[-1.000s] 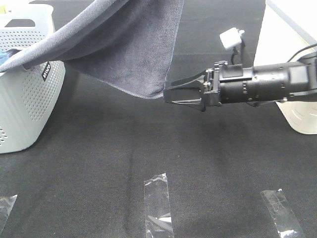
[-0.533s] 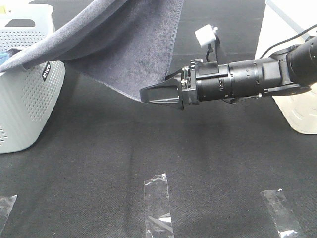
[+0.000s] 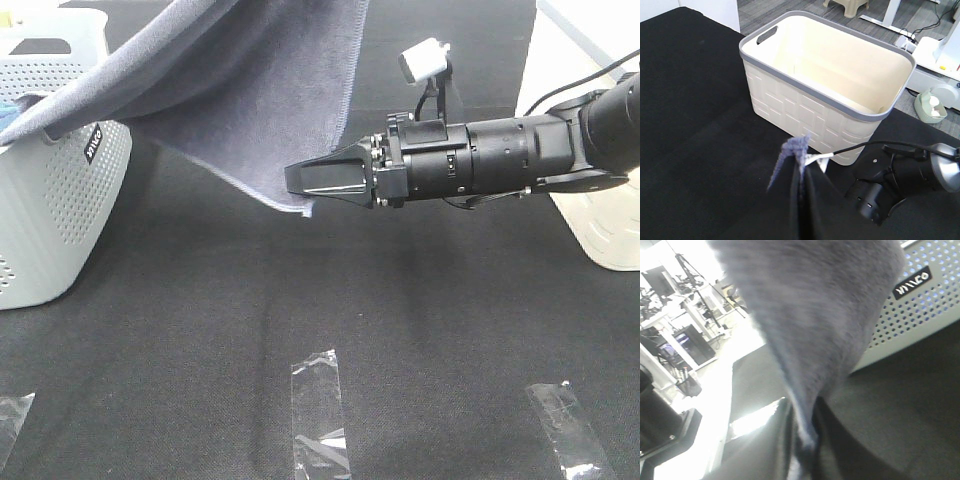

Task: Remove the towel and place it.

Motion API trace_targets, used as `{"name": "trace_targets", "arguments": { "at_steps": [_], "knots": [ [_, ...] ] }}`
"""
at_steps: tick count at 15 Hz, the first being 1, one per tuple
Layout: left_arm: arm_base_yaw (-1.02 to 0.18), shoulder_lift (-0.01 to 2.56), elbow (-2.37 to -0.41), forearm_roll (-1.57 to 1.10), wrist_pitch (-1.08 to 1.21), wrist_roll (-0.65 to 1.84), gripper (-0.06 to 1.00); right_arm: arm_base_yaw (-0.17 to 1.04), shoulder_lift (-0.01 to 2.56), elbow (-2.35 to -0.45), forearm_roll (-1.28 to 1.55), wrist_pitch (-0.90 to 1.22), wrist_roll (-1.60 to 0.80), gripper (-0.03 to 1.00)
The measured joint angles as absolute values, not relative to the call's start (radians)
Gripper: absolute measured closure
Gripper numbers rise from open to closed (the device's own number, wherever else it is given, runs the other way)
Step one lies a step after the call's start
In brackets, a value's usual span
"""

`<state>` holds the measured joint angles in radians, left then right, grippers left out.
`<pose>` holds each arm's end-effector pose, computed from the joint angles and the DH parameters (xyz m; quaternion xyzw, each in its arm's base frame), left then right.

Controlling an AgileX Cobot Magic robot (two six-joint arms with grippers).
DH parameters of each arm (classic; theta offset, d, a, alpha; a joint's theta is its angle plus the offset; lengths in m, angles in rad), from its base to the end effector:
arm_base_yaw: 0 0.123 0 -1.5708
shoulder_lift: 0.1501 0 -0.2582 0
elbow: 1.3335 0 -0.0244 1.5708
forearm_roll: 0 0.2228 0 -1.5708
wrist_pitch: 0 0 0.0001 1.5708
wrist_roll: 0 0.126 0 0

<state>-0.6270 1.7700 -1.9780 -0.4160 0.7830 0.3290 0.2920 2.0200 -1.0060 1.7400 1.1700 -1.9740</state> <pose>0.3056 -0.2658 0.4019 0.3410 0.7677 -0.2729 0.4690 0.2965 0.2086 0.1452 -0.3643 0.6905 0.5263 0.3369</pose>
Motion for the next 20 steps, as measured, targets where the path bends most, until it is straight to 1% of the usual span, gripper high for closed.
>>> {"name": "trace_targets", "arguments": {
  "at_steps": [1,2,3,6,10,12,14,16,17,18,20],
  "knots": [
    [-0.627,1.770,-1.978,-0.409,0.782,0.329,0.94,0.292,2.020,-1.006,1.740,1.179,-1.974,0.94],
    [-0.627,1.770,-1.978,-0.394,0.778,0.329,0.94,0.292,2.020,-1.006,1.740,1.187,-1.971,0.97],
    [-0.627,1.770,-1.978,-0.383,0.775,0.329,0.94,0.292,2.020,-1.006,1.740,1.188,-1.958,0.97],
    [-0.627,1.770,-1.978,-0.283,0.762,0.295,0.94,0.292,2.020,-1.006,1.740,1.189,-1.777,0.97],
    [-0.627,1.770,-1.978,-0.026,0.812,0.069,0.94,0.292,1.971,-1.008,1.734,1.181,-1.485,0.97],
    [-0.627,1.770,-1.978,0.122,0.867,-0.032,0.94,0.292,1.894,-1.042,1.653,1.129,-1.343,0.97],
    [-0.627,1.776,-1.978,0.240,0.908,-0.109,0.94,0.292,1.812,-1.103,1.464,1.025,-1.116,0.97],
    [-0.627,1.799,-1.978,0.291,0.924,-0.156,0.94,0.292,1.757,-1.202,1.172,0.954,-0.821,0.97],
    [-0.627,1.813,-1.978,0.298,0.924,-0.163,0.94,0.292,1.744,-1.261,0.996,0.951,-0.660,0.97],
    [-0.624,1.837,-1.978,0.306,0.901,-0.166,0.94,0.292,1.739,-1.364,0.755,0.970,-0.453,0.97],
    [-0.608,1.855,-1.978,0.307,0.807,-0.168,0.94,0.292,1.739,-1.503,0.501,1.030,-0.261,0.97]
  ]
}}
